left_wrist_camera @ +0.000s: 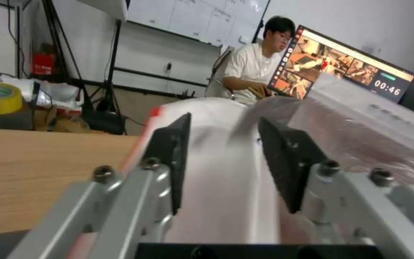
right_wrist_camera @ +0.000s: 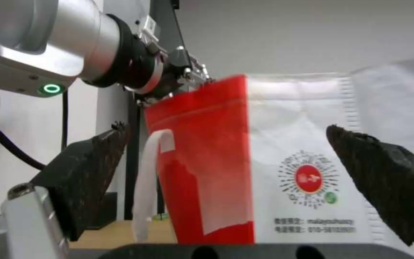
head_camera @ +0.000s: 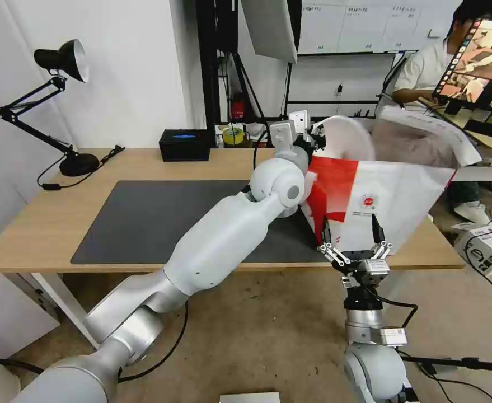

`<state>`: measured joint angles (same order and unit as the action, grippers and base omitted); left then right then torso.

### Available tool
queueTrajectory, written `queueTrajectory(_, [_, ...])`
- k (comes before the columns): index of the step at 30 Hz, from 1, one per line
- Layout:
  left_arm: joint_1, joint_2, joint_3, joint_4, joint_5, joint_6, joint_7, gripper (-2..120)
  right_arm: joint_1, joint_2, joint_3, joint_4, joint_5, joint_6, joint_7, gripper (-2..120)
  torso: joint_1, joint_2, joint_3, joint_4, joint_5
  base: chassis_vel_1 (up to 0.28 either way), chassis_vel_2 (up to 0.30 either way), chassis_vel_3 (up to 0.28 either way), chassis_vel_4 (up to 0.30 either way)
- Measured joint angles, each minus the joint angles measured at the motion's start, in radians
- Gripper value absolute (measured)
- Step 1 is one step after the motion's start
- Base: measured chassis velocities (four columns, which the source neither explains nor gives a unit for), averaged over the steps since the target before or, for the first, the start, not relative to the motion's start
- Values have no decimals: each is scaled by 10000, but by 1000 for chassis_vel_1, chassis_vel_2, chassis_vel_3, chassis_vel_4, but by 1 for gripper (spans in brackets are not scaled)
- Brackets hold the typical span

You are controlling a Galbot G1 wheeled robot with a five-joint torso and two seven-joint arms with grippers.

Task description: Pick up the trash from the table and place it into the takeout bag.

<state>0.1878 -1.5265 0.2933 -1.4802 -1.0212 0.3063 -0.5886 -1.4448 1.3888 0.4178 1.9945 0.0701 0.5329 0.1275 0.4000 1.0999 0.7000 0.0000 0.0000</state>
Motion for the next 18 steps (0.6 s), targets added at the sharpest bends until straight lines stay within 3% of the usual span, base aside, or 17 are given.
queueTrajectory(2, [0,25,14,-79,-23,2,5,61,-3,3,0,1,-2,0,1,100,0,0,0,0,0,0,0,0,0])
queueTrajectory(10, [17,41,41,-180,-46,6,14,80,-4,-1,6,5,-3,0,3,100,0,0,0,-1,0,0,0,0,0])
queueTrajectory(12, [26,71,64,-251,-53,10,15,93,-17,0,10,24,-4,0,3,100,0,0,0,0,0,0,0,0,0])
queueTrajectory(18, [23,201,70,-404,-37,12,29,100,-22,-36,70,74,1,0,3,100,0,1,0,-1,0,0,0,0,0])
